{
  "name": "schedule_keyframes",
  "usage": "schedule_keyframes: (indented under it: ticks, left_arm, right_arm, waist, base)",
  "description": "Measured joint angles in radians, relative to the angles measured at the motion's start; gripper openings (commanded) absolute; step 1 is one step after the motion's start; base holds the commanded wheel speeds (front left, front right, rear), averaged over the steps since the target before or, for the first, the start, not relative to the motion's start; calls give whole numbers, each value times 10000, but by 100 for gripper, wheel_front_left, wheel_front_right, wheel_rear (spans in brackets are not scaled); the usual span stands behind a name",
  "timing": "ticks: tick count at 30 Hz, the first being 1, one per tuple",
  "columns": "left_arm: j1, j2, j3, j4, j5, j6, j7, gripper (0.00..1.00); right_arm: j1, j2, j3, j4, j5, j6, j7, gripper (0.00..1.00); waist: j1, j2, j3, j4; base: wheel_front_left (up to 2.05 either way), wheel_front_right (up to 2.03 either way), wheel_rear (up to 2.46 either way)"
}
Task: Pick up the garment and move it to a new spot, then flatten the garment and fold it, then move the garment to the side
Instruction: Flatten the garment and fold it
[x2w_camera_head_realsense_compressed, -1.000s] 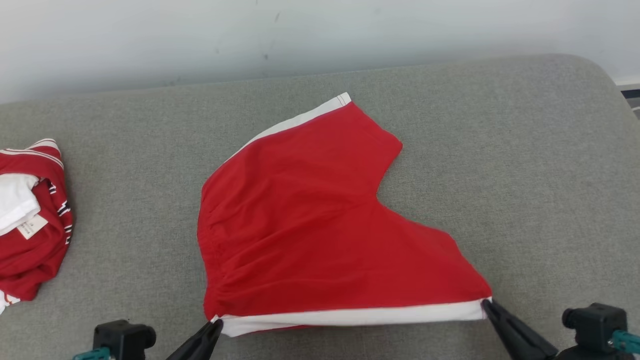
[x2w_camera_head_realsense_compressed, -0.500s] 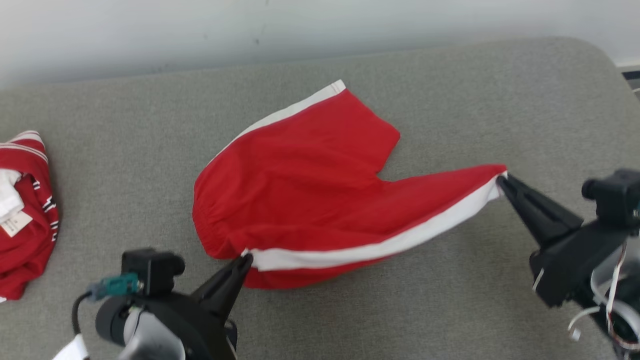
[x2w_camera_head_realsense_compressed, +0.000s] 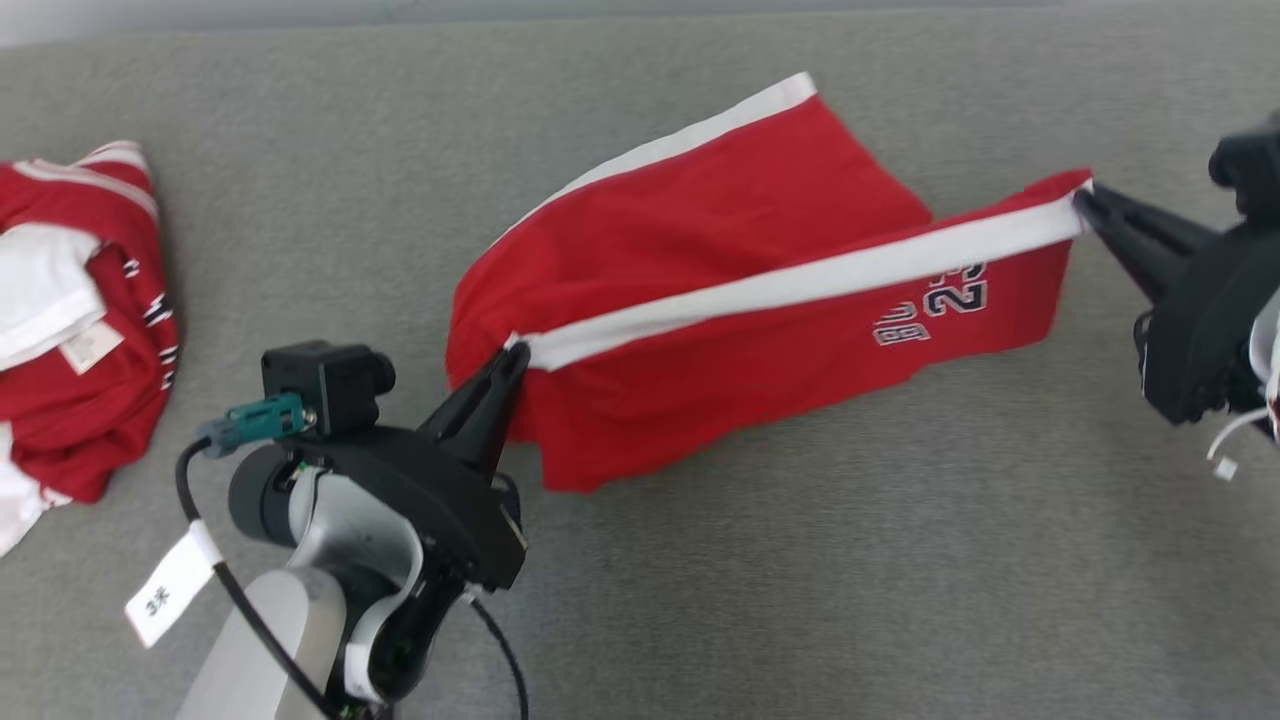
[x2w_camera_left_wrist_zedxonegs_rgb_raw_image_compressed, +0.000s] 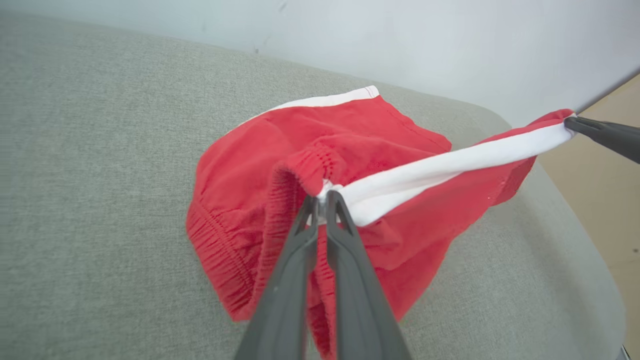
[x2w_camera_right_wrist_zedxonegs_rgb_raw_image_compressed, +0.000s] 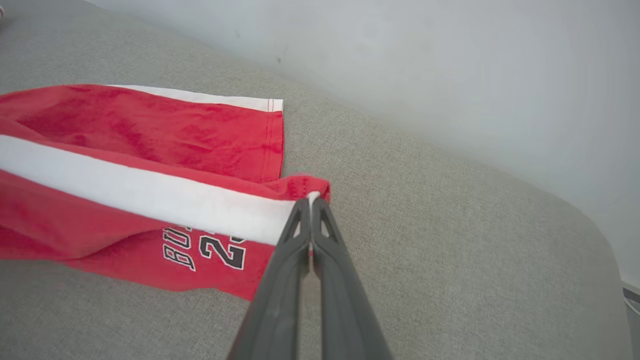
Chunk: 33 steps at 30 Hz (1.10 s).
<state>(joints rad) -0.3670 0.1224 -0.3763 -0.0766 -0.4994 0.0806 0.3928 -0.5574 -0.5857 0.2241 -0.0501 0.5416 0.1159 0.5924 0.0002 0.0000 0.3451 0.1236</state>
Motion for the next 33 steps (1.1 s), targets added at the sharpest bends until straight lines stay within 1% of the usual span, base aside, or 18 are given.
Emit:
schedule_keyframes:
  ticks: [5, 12, 17, 22, 24, 27, 33]
  left_arm:
    - [-515, -393, 67, 669, 190, 82, -389, 0]
    - [-793, -566, 86, 1392, 320, 123, -976, 0]
    - [-1092, -656, -31, 1812, 326, 127, -1304, 0]
    - [-1310, -732, -282, 2176, 326, 27, -1544, 0]
    - [-1464, -746, -458, 2320, 328, -109, -1622, 0]
    - [-1774, -800, -614, 2504, 330, -186, -1758, 0]
    - [-2518, -834, -702, 2951, 334, -199, -1837, 0]
  right_arm:
    - [-1093, -73, 483, 752, -81, 75, 366, 0]
    - [-2189, 21, 1154, 1632, -119, 79, 600, 0]
    - [-2795, 50, 1425, 2161, -138, 88, 589, 0]
    - [-3185, 96, 1749, 2824, -144, 90, 583, 0]
    - [-3211, 92, 1730, 3064, -150, 90, 527, 0]
    - [-3332, 90, 1741, 3394, -151, 90, 405, 0]
    - [-3724, 303, 1628, 3879, -138, 90, 17, 0]
  waist:
    - [-1, 0, 317, 641]
    - [-1, 1, 605, 1472]
    - [-2, 0, 726, 1900]
    - [-2, 0, 759, 2124]
    - [-2, 0, 764, 2165]
    - [-2, 1, 779, 2200]
    - [-2, 0, 832, 2175]
  base:
    - [0, 0, 0]
    - [0, 0, 0]
    - [0, 0, 0]
    - [0, 0, 0]
    - [0, 0, 0]
    - [0, 0, 0]
    - [0, 0, 0]
